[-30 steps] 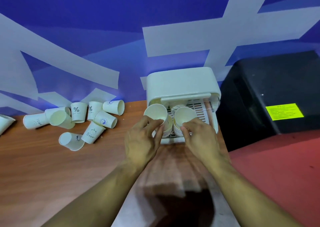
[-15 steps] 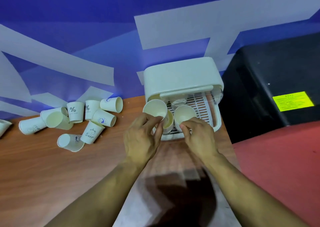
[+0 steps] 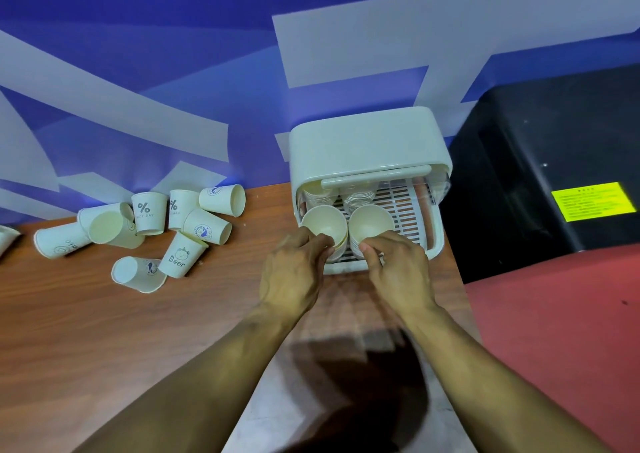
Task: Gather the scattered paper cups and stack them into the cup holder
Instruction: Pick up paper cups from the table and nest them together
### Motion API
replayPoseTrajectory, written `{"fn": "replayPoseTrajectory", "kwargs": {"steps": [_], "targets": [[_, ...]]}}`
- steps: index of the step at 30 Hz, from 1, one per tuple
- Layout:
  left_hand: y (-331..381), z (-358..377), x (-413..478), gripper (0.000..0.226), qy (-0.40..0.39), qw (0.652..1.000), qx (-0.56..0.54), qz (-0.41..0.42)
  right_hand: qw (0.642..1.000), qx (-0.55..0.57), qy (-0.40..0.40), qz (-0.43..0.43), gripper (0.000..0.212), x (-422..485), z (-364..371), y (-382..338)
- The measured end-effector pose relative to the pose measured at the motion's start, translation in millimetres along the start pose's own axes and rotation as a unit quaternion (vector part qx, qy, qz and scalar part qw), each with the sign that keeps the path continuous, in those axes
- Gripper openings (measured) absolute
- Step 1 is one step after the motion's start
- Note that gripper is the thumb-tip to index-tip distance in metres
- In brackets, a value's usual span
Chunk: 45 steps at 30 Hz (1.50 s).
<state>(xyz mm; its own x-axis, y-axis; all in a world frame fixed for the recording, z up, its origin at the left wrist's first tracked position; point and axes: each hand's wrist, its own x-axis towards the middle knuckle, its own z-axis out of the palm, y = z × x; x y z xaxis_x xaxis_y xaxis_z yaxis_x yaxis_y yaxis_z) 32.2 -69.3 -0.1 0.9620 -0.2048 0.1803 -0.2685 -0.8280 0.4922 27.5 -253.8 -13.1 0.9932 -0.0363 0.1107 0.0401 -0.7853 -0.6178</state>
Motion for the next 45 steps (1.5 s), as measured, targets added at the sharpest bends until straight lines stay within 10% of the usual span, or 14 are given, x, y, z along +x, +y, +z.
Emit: {"fn": "replayPoseTrajectory", "kwargs": {"steps": [18, 27, 33, 45], "targets": [[0.8, -1.4, 6.5, 0.017, -0.101, 0.990, 0.020, -0.099, 0.999, -0.013, -0.012, 0.051, 0.011, -1.3, 3.7, -6.8], [-39.3, -52.5, -43.6, 0.049, -0.002, 0.992, -0.018, -0.128, 0.995, 0.055, 0.085, -0.019, 0.034, -34.6, 2.5, -74.1], [-110.3, -85.0, -86.9, 0.039, 0.027, 0.966, 0.009, -0.255, 0.991, 0.071, 0.005, -0.110, 0.029, -41.3, 45.4, -135.9], [-232.6, -134.7, -96.4, 0.036, 0.109, 0.907, 0.015, -0.405, 0.970, 0.032, -0.239, -0.026, 0.032, 19.9, 175.1, -221.6]]}}
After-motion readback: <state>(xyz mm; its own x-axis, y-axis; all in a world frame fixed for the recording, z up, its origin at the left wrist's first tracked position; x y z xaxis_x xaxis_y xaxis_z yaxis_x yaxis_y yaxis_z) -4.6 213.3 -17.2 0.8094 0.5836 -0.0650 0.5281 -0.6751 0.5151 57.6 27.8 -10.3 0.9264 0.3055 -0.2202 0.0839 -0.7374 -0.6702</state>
